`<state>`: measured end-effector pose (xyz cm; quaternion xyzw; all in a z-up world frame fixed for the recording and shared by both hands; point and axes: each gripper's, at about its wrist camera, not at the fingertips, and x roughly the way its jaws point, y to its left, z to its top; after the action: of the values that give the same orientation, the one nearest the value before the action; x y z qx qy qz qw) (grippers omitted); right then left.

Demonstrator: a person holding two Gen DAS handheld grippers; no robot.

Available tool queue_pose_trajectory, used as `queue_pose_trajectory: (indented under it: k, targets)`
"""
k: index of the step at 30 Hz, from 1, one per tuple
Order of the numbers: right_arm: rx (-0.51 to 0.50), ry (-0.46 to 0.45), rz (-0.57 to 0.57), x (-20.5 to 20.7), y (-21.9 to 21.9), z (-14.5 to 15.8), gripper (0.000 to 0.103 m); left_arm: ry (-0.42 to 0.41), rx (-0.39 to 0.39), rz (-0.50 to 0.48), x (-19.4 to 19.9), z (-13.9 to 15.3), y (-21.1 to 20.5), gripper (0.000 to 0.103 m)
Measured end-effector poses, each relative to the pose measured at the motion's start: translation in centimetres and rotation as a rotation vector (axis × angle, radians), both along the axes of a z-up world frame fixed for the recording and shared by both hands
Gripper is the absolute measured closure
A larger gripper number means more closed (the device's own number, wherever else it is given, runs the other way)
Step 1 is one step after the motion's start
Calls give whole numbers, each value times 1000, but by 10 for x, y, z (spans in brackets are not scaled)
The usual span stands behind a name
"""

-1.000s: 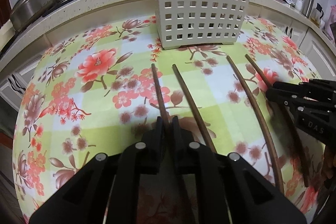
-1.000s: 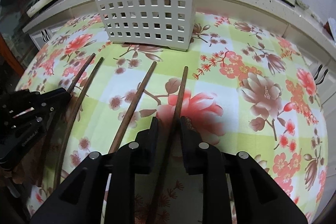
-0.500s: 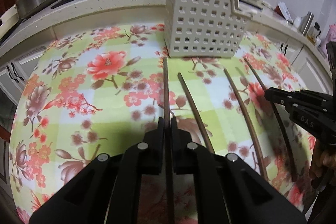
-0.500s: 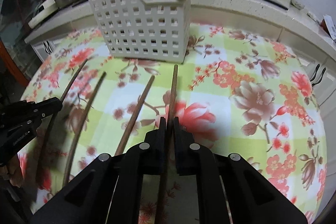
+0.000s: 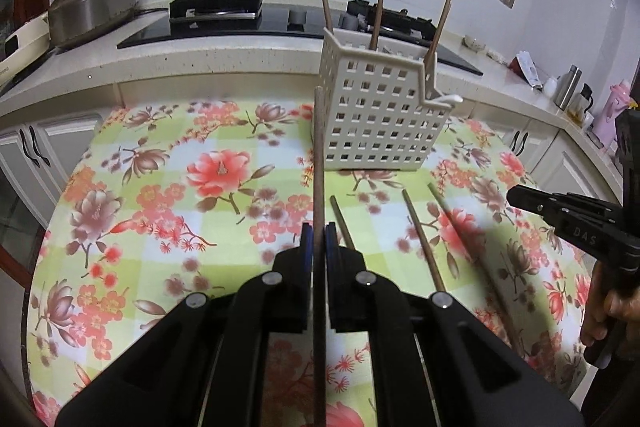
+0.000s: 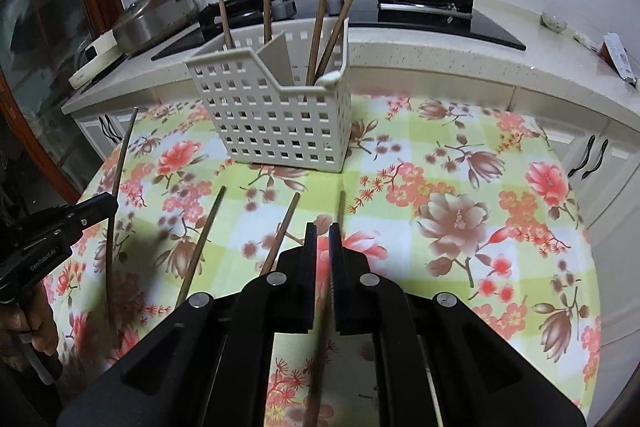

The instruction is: Organize utensils

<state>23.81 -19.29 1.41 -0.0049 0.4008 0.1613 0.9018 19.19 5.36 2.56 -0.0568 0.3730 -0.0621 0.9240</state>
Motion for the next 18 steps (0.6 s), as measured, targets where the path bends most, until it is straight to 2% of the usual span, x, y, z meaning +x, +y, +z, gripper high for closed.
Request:
queue_pose_trajectory:
  k: [4, 13, 15, 16, 17, 18]
  targets:
    - [-7, 1, -5, -2, -4, 2, 97, -14, 3, -3, -4, 5, -2, 97]
    - [-79, 134, -69, 17, -14, -42, 87, -22, 8, -3, -8, 7, -2, 97]
    - [-89, 163, -75, 24, -15, -52, 72, -22, 7, -5, -8, 7, -2, 97]
    - [-86, 170, -74, 26, -16, -54, 57, -23, 8, -6, -8, 7, -1, 97]
    - [-78, 170, -69, 28, -15, -56, 50, -23, 8, -6, -8, 7, -1, 97]
    - [-81, 163, -65, 28, -14, -57, 50, -22, 7, -6, -8, 7, -1, 97]
